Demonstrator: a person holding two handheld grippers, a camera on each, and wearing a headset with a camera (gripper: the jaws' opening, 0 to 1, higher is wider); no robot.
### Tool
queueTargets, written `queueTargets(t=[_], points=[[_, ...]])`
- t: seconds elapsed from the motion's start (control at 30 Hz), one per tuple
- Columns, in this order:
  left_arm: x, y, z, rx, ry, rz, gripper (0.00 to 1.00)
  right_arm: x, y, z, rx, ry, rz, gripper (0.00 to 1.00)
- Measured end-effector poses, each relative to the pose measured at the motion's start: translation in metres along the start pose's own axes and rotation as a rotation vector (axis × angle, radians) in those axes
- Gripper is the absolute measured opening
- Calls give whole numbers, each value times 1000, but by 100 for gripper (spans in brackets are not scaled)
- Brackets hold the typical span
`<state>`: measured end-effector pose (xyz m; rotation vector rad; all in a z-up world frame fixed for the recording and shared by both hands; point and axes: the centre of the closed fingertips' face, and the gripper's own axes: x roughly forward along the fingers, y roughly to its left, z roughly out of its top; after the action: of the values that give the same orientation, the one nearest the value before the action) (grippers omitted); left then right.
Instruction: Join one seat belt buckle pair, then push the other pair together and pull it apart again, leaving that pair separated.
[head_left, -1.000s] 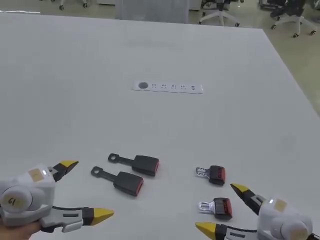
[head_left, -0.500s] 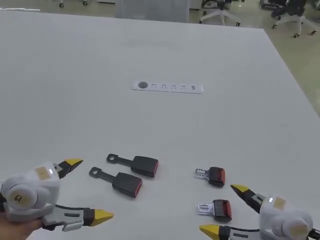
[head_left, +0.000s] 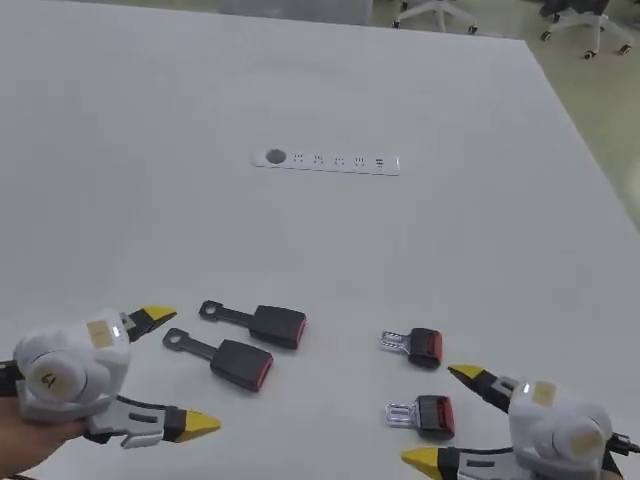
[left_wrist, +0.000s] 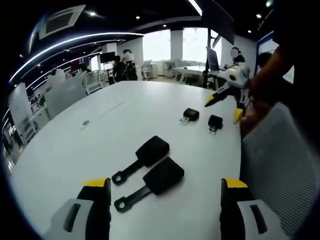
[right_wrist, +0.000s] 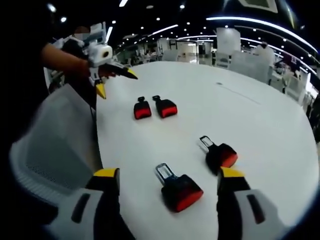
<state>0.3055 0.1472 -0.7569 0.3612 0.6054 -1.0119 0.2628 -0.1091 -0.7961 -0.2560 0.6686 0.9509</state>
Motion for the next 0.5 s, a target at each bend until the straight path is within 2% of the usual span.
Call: queueTargets(t=[0.27,0.43,0.5], points=[[17,0,-5,59,39,-51,87,3,-2,-14,-43,71,50,79],[32,3,-12,110,90,-74,85,7,-5,-22,-51,104,82,75],[39,1,-12,119,96,-94,84,7,-5,-25,-63,123,94,73]])
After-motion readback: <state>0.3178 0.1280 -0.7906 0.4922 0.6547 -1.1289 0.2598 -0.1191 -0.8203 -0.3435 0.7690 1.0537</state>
